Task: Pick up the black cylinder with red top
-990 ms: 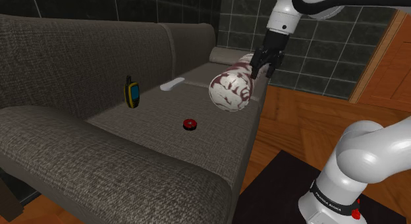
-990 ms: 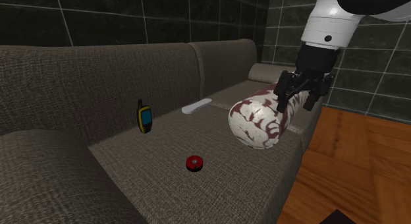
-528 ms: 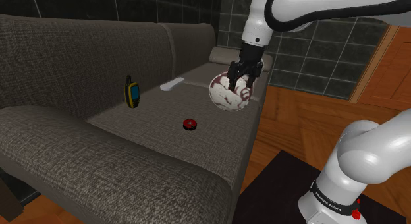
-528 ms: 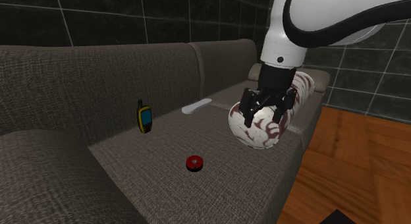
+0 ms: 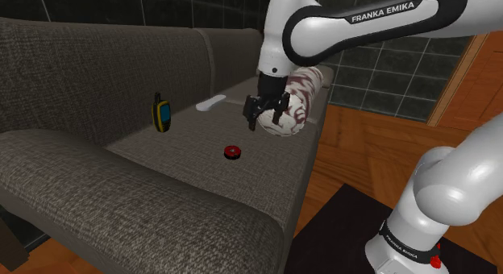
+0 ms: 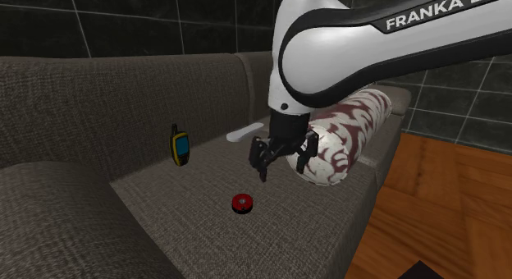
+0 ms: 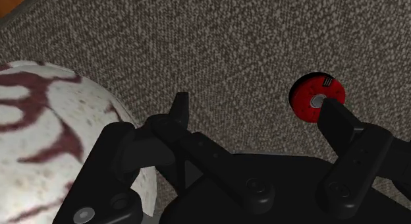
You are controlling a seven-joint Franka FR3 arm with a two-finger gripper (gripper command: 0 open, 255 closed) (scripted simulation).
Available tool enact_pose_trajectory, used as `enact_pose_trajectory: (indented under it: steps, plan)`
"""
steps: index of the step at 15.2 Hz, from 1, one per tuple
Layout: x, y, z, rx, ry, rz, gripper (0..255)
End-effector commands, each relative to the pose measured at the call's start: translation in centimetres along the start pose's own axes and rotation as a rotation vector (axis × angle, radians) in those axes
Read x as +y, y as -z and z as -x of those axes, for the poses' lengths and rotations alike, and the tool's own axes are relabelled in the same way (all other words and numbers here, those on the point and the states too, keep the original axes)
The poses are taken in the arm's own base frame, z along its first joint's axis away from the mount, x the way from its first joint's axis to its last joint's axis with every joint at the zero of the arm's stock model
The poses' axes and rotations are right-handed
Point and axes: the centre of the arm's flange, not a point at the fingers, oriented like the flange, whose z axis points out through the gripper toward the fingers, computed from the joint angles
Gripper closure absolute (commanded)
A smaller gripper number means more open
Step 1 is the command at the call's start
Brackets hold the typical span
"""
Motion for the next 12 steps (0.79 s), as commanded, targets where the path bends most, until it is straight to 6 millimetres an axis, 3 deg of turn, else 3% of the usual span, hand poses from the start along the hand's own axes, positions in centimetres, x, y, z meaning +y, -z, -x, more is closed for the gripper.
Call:
enact_pose_trajectory:
  steps: [1,7,12]
  plan:
    - [-2.0,-1.1,-0.9,-0.003,0.003,0.007,0]
    - [-8.7,-5.2,-2.8,-0.015,0.016,0.030,0]
    - [-8.6,-7.8,-2.5,-0.015,0.016,0.030,0]
